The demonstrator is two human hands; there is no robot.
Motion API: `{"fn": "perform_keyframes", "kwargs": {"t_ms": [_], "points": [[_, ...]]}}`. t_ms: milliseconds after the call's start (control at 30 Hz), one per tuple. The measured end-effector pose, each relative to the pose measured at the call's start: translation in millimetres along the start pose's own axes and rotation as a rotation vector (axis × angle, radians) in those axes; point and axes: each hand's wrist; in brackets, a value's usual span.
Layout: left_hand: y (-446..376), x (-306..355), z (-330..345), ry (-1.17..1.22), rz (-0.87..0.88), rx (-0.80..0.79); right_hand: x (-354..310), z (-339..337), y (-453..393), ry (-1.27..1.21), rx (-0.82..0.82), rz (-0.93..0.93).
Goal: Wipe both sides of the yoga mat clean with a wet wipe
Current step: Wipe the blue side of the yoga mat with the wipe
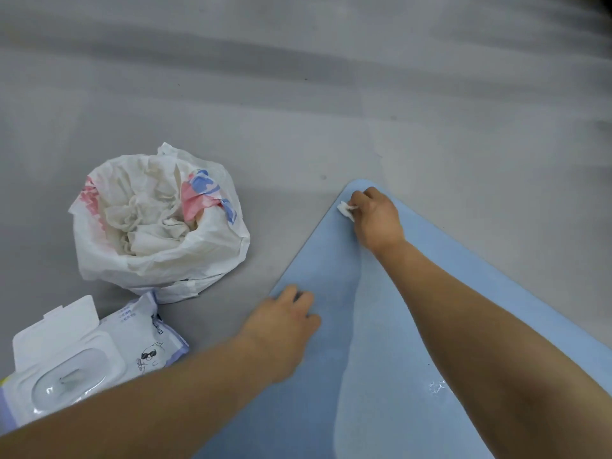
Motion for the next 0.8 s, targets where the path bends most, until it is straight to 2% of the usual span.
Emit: {"fn": "perform_keyframes", "kwargs": {"t_ms": [100, 200, 367, 433, 500, 600, 700, 800], "points": [[-27, -3, -19, -0.054, 0.010, 0.051, 2, 3, -7, 0.005, -0.007, 0.051], [-51, -1, -28, -0.059, -0.067, 0.104, -6, 6, -2, -0.037, 0.033, 0.095], [-66, -3, -36, -0.009, -0.140, -0.053, -9, 1, 21, -0.003, 0.119, 0.063], [-68, 1, -43, 0.004, -0.149, -0.057, -2, -4, 31, 0.038, 0.098, 0.013], [-69, 6, -49, 0.004, -0.165, -0.047, 2, -4, 30, -0.029, 0.076, 0.021], [-72, 11, -52, 0.020, -0.196, -0.074, 2, 2, 12, -0.166, 0.083, 0.098], [-73, 11, -51, 0.025, -0.195, -0.107, 11, -1, -7, -0.201, 0.123, 0.191], [-72, 9, -50, 0.017, -0.177, -0.113, 24, -9, -26, -0.176, 0.173, 0.427]]}}
Point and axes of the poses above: each hand's wrist, its own y-axis away from the middle knuckle, its own z-axis out of the palm, x = y × z, and after that the axes turned 3 degrees about -y, right-handed
